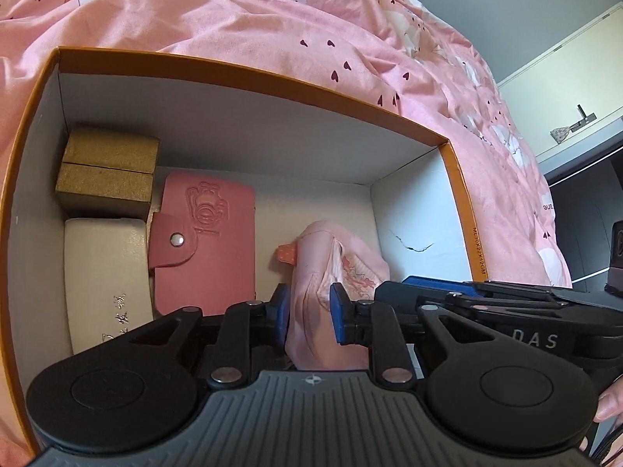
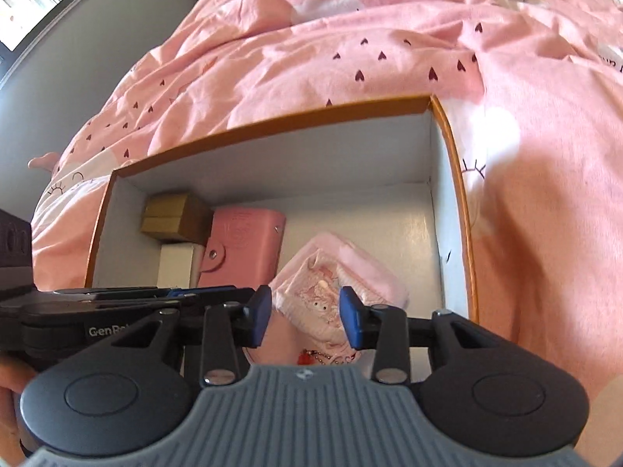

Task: Organize objects
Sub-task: 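Lower the light pink pouch into the orange box with the left gripper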

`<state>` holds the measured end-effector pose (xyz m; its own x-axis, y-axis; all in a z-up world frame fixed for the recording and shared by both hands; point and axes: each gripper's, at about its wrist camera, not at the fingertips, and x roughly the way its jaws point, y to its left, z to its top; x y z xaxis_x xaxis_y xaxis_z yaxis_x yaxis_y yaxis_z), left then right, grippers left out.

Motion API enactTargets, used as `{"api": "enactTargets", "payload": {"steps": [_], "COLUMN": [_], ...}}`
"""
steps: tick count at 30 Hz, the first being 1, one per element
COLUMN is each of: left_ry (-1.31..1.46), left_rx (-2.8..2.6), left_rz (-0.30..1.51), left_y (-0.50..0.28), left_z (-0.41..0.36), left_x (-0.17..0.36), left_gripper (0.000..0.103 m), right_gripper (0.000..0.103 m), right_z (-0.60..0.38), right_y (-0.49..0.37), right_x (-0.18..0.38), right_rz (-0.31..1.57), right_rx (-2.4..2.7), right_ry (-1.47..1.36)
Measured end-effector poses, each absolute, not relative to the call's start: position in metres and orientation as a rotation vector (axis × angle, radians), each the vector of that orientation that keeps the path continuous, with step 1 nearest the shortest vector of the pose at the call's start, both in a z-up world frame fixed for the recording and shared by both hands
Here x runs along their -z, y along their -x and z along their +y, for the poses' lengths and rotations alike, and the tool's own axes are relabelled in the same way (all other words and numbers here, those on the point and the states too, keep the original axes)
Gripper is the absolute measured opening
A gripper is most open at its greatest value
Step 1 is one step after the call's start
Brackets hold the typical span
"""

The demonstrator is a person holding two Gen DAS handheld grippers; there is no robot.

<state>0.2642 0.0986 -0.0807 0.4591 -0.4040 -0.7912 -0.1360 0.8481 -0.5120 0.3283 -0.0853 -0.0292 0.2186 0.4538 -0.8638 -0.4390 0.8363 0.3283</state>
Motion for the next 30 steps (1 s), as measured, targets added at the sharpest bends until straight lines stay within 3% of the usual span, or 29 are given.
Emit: {"api": "enactTargets", "payload": {"steps": [3, 7, 11, 16, 20, 30], "left_ry": [0.553, 0.474, 0.397, 0.405, 0.345, 0.321], "left_rx": [0.193, 0.249, 0.248, 0.234, 0.207, 0.075], "left_rz": [1.088, 1.124, 1.148, 1.164, 1.11, 0.946], "left_y": [-0.263, -0.266, -0.265, -0.26, -0.25, -0.227], "left_z": [0.1, 0.088, 0.079, 0.075, 0.063, 0.086], "left_x": [0.077, 0.081, 0.089, 0.098, 0.088, 0.05], "left_gripper": [0.026, 0.036, 0.037, 0.022, 0.019, 0.018], "right_gripper": [0.042, 0.049, 0.046, 0.043, 0.032, 0.026], "right_z": [-0.084, -0.085, -0.086, -0.086, -0.082, -0.058], "right_y": [-0.325, -0.324, -0.327, -0.327, -0.321, -0.307], "right_x": [0.038, 0.049, 0.063, 0.07, 0.067, 0.032], "right_rz": [1.24, 1.285, 1.33, 1.314, 1.257, 1.067], "right_rx": [-0.578, -0.51, -0.489, -0.504, -0.521, -0.642], "right_ry": [0.003, 0.0, -0.015, -0.026, 0.044, 0.125]}}
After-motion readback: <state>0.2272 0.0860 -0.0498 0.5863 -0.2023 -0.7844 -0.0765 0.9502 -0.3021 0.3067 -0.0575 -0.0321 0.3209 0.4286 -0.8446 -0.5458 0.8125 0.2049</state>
